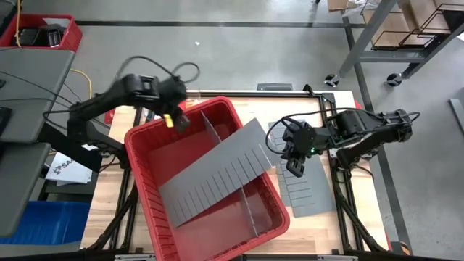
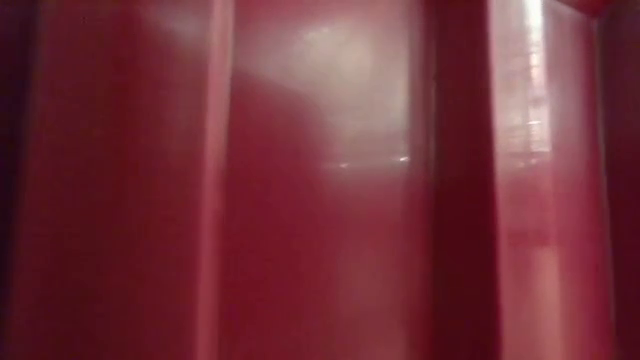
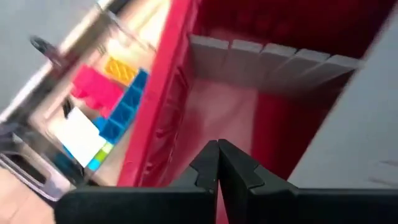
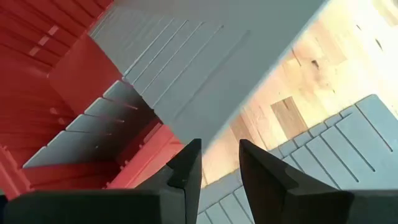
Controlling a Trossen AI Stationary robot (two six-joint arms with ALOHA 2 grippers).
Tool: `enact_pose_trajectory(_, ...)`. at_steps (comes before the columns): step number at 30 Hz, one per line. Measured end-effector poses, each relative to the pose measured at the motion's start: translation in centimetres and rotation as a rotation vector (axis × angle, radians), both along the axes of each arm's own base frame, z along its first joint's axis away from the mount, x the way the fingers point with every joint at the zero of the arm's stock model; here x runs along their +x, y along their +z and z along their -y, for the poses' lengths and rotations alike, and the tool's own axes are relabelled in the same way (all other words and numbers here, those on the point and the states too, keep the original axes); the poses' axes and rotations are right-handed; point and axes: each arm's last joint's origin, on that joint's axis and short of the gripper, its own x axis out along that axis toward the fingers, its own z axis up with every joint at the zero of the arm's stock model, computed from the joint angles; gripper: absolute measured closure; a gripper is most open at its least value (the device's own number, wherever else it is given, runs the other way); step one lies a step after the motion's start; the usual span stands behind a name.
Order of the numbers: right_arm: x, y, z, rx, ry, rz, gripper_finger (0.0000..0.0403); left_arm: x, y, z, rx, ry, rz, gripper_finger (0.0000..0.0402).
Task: Sort blocks
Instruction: Assemble the bin divider into the red bin
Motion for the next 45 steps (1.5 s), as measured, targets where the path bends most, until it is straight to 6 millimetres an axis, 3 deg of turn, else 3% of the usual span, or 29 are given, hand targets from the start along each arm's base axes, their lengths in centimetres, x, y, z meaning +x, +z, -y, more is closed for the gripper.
enact_pose_trajectory(5,0.0,0.0,0.0,0.001,0.001,-0.001,0.0305,3.3,-4.1,-1.0,-0.133,-0.046,-0.003,0.0401)
enact_pose_trajectory(11,0.0,0.0,0.0,0.006,-0.006,-0.001,0.0305,6.3,-7.7,-2.6,-0.021,-0.02,-0.116,0.0401)
enact_pose_trajectory(17,0.0,0.0,0.0,0.023,-0.031,-0.001,0.0305,8.0,-10.2,-3.8,0.076,-0.007,-0.237,0.0401)
enact_pose_trajectory(23,0.0,0.0,-0.1,0.044,-0.042,-0.005,0.0305,9.6,-11.1,-5.4,0.117,-0.039,-0.155,0.0401)
enact_pose_trajectory(29,0.0,0.0,-0.1,0.048,-0.039,-0.007,0.0305,10.8,-10.5,-6.3,0.138,-0.078,0.014,0.0401)
enact_pose_trajectory(35,0.0,0.0,-0.1,0.044,-0.033,-0.007,0.0305,12.3,-9.1,-5.9,0.098,-0.225,0.185,0.0401)
enact_pose_trajectory(40,0.0,0.0,-0.1,0.043,-0.033,-0.007,0.0305,12.6,-4.7,-5.1,0.156,-0.311,0.262,0.0401)
enact_pose_trajectory(43,0.0,0.0,-0.1,0.04,-0.029,-0.007,0.0305,10.8,-0.7,-4.6,0.192,-0.288,0.237,0.0401)
enact_pose_trajectory(45,0.0,0.0,-0.1,0.036,-0.024,-0.007,0.0305,8.6,1.4,-4.0,0.208,-0.225,0.16,0.0401)
